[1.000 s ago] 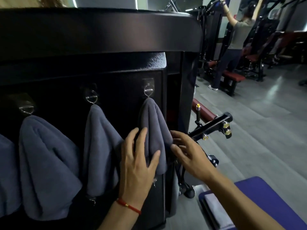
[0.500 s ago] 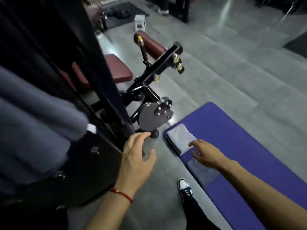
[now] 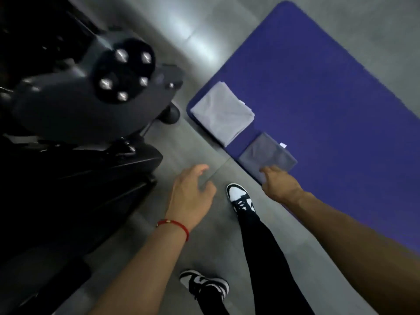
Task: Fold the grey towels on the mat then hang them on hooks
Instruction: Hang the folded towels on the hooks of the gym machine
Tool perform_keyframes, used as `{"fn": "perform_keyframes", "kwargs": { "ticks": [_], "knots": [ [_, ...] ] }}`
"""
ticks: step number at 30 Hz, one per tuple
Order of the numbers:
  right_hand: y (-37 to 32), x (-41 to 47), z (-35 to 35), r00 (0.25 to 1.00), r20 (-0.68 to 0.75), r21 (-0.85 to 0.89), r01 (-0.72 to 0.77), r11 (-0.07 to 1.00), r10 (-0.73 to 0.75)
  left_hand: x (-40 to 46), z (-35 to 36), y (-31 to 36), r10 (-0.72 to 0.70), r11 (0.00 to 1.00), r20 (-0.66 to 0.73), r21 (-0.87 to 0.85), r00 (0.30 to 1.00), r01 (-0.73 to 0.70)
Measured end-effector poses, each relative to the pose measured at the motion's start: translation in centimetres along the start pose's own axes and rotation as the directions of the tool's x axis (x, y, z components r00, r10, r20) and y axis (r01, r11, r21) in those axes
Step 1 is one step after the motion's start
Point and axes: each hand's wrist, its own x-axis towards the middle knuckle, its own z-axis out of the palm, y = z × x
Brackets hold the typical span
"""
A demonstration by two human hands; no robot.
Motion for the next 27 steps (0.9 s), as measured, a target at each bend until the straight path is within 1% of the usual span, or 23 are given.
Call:
{"fn": "perform_keyframes", "kwargs": {
  "ticks": [4,6,8,11,14,16,18,19,21,23,25,27],
  "knots": [
    [3.3,10.7,3.7,0.996,0.082,-0.074,0.025,0.997,-0.019,9.9,6.8,-2.7,-0.084,0.996,0.051,-0.030,0.995,0.086],
    [4.4,15.8,5.6,0.995,0.086,-0.138,0.052,0.989,-0.041,14.0,9.8,-4.0,-0.088,0.993,0.045,-0.071,0.995,0.091],
    [5.2,20.4,8.1,0.990,0.107,-0.235,0.112,0.966,-0.088,17.4,12.7,-5.4,-0.081,0.991,0.035,-0.102,0.996,0.084],
    [6.4,26.1,11.7,0.977,0.154,-0.437,0.203,0.876,-0.150,21.5,16.7,-7.9,-0.108,0.986,0.013,-0.130,0.994,0.109],
    [6.9,29.9,14.6,0.973,0.123,-0.565,0.231,0.792,-0.196,24.8,19.9,-10.3,-0.129,0.982,-0.009,-0.139,0.992,0.126],
    [7.1,31.3,15.4,0.960,0.032,-0.617,0.239,0.750,-0.279,26.4,21.6,-11.4,-0.144,0.980,-0.018,-0.140,0.989,0.140],
    [7.7,31.6,15.6,0.919,-0.042,-0.643,0.276,0.715,-0.392,27.4,22.8,-11.9,-0.176,0.975,-0.021,-0.143,0.984,0.171],
    [8.1,31.4,15.6,0.904,-0.058,-0.645,0.290,0.707,-0.424,27.8,23.4,-11.9,-0.186,0.972,-0.020,-0.148,0.982,0.181],
    [8.0,30.5,14.8,0.912,-0.075,-0.638,0.267,0.722,-0.403,28.0,23.9,-11.2,-0.179,0.974,-0.005,-0.140,0.984,0.176],
    [6.9,29.4,13.4,0.927,-0.048,-0.669,0.246,0.701,-0.371,27.6,23.6,-10.2,-0.156,0.982,0.013,-0.106,0.988,0.157],
    [6.1,27.4,12.2,0.936,-0.017,-0.697,0.241,0.675,-0.352,26.5,22.8,-9.1,-0.142,0.985,0.024,-0.094,0.990,0.144],
    [5.5,24.5,10.8,0.941,-0.029,-0.689,0.226,0.688,-0.338,24.2,21.4,-8.1,-0.139,0.985,0.016,-0.101,0.990,0.140]
  ]
}}
